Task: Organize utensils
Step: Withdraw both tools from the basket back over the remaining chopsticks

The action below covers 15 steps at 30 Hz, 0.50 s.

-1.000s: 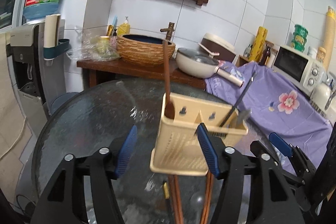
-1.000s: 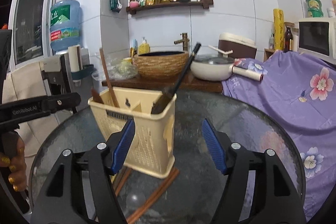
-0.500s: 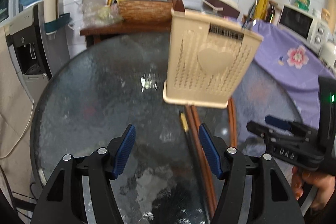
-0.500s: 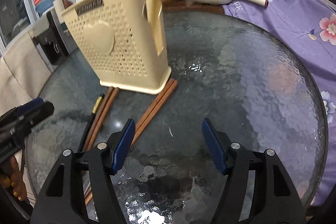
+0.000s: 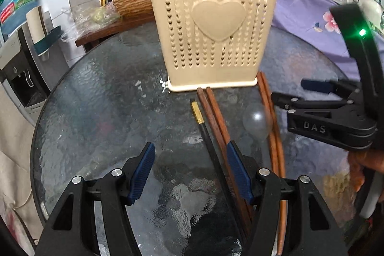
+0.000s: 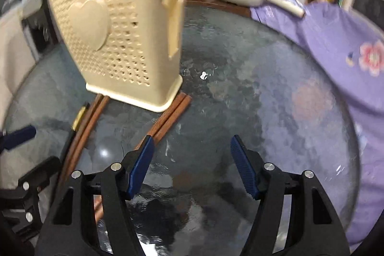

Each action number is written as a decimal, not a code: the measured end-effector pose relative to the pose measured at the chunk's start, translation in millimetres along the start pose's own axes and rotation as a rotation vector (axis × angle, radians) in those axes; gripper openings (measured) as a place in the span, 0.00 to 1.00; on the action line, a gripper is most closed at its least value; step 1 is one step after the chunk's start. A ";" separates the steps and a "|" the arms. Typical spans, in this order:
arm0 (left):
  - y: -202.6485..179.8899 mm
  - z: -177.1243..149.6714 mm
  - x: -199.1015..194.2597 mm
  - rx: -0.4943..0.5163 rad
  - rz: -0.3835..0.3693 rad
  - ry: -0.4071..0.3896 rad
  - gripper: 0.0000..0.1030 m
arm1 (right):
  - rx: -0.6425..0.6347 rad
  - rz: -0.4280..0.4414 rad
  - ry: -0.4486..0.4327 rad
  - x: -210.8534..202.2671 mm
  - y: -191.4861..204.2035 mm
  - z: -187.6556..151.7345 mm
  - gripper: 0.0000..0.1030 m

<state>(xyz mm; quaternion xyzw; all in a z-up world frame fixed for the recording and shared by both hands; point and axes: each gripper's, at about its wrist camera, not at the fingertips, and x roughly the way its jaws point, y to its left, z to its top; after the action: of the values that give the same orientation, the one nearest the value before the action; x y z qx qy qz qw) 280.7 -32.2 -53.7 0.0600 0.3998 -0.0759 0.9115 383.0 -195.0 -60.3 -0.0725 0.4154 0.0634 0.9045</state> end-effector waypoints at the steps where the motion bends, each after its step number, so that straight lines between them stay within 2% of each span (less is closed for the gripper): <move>1: 1.8 -1.0 1.4 -0.008 0.002 0.006 0.59 | -0.028 -0.027 0.009 0.0 1.7 0.3 0.64; 3: 7.2 -1.4 0.6 -0.028 -0.004 0.007 0.58 | -0.054 -0.034 0.037 1.1 2.6 -2.5 0.64; 6: 10.1 -1.6 2.0 -0.013 0.024 0.023 0.58 | -0.026 -0.048 0.030 -2.3 -7.0 -5.7 0.64; 8: 11.5 -2.1 3.9 -0.012 0.032 0.034 0.58 | 0.027 0.006 0.021 -5.0 -15.4 -5.8 0.64; 10: 13.7 -1.0 3.4 -0.035 0.012 0.035 0.58 | 0.078 0.106 0.019 -6.6 -18.3 -3.9 0.64; 12: 14.6 1.3 -1.0 -0.059 -0.018 0.011 0.58 | 0.077 0.115 0.019 -6.2 -12.9 -1.6 0.64; 15: 4.3 5.7 -0.4 -0.032 -0.031 0.009 0.58 | 0.021 0.098 0.037 0.4 2.5 3.9 0.64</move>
<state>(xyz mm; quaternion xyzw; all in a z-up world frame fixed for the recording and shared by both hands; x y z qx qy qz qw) 285.3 -28.9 -49.4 0.0398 0.4062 -0.0832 0.9091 385.7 -191.7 -58.3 -0.0438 0.4359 0.1020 0.8931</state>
